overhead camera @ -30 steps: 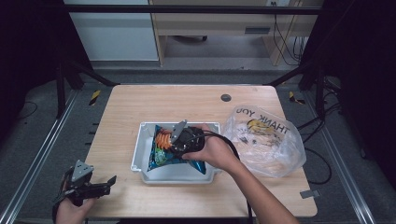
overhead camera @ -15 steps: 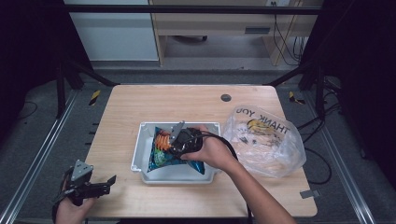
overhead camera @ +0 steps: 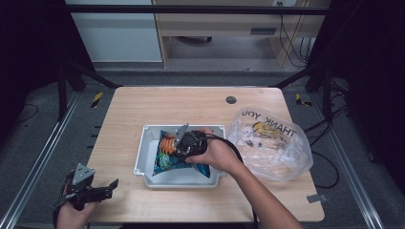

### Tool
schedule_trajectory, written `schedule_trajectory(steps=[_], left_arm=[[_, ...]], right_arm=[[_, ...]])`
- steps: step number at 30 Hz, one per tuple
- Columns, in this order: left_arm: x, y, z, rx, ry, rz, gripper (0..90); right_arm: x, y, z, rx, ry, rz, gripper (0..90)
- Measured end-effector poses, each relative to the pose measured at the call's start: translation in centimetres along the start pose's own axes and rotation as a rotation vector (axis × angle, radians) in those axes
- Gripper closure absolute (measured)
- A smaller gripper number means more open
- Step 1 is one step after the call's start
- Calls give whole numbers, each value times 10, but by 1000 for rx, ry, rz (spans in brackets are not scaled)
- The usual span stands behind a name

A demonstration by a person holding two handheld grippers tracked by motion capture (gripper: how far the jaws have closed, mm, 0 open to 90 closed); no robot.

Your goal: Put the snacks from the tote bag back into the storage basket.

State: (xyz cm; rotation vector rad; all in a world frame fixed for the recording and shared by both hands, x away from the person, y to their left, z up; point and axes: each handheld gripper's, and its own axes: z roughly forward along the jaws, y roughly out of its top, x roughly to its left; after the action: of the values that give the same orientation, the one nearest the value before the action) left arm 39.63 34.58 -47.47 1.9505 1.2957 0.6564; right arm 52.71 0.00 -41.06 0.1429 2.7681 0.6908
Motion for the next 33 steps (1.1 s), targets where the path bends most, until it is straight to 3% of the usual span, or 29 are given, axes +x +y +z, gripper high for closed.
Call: schedule_trajectory(steps=[18, 33], left_arm=[[0, 0, 0, 4, -1, 7, 23], [0, 0, 1, 4, 0, -1, 23]], right_arm=[[-4, -10, 7, 28, -1, 14, 412], [-5, -14, 9, 19, 5, 29, 402]])
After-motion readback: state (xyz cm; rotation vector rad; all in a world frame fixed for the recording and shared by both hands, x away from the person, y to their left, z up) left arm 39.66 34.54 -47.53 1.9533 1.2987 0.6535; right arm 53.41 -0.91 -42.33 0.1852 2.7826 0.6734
